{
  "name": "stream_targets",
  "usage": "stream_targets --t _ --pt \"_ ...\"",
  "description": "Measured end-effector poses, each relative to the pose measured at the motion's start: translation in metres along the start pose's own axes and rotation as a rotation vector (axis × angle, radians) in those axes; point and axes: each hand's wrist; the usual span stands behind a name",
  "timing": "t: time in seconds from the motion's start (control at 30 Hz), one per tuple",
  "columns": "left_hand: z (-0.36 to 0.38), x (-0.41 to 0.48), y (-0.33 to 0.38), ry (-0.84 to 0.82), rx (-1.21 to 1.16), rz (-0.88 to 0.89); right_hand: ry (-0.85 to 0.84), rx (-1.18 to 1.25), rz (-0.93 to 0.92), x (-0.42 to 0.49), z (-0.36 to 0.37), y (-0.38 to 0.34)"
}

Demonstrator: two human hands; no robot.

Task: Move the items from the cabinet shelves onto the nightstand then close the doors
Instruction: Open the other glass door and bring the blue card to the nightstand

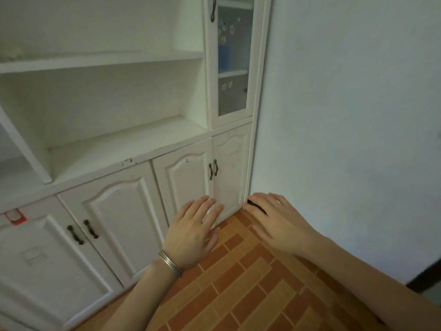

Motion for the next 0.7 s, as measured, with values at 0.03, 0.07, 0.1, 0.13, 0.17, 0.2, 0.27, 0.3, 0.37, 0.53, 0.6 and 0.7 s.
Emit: stream_targets --t 0.03,0.07,0.1,0.13,0.17,0.2,0.27,0.3,0.37,0.53,0.6,0.7 --pt "0.007 0.013 -0.004 -0.004 0.002 -0.008 0.008 0.006 0.004 0.009 0.004 0.013" --pt "0.013 0.022 -0.008 -0.009 0.007 -0.010 0.018 0.007 0.007 0.016 0.008 0.021" --pt "0.018 0.030 -0.012 -0.014 0.016 -0.006 0.030 0.006 0.002 0.023 0.014 0.028" --pt "0.026 0.040 -0.019 -0.018 0.020 -0.006 0.041 0.010 -0.003 0.032 0.021 0.037" --pt "0.033 0.049 -0.026 -0.017 0.020 -0.010 0.052 0.019 -0.008 0.042 0.028 0.045" --pt "0.041 0.059 -0.035 -0.019 0.018 -0.012 0.064 0.024 -0.018 0.053 0.036 0.054" --pt "0.054 0.079 -0.054 -0.023 0.023 -0.013 0.091 0.018 -0.039 0.078 0.051 0.070" --pt "0.060 0.090 -0.065 -0.018 0.036 -0.012 0.106 0.018 -0.047 0.092 0.057 0.078" --pt "0.071 0.115 -0.090 0.000 0.056 -0.011 0.140 0.015 -0.055 0.123 0.065 0.095" --pt "0.083 0.193 -0.165 0.013 0.094 -0.002 0.184 -0.005 -0.042 0.216 0.074 0.140" --pt "0.086 0.227 -0.191 0.049 0.104 0.028 0.205 -0.037 -0.047 0.248 0.074 0.157" --pt "0.089 0.273 -0.227 0.072 0.124 0.057 0.239 -0.066 -0.006 0.293 0.074 0.184"
Point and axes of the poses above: each hand's wrist, its own x-axis towards the middle knuckle, its own z-axis out of the palm, y = z × x, and after that the axes turned 4 degrees about z, right-handed
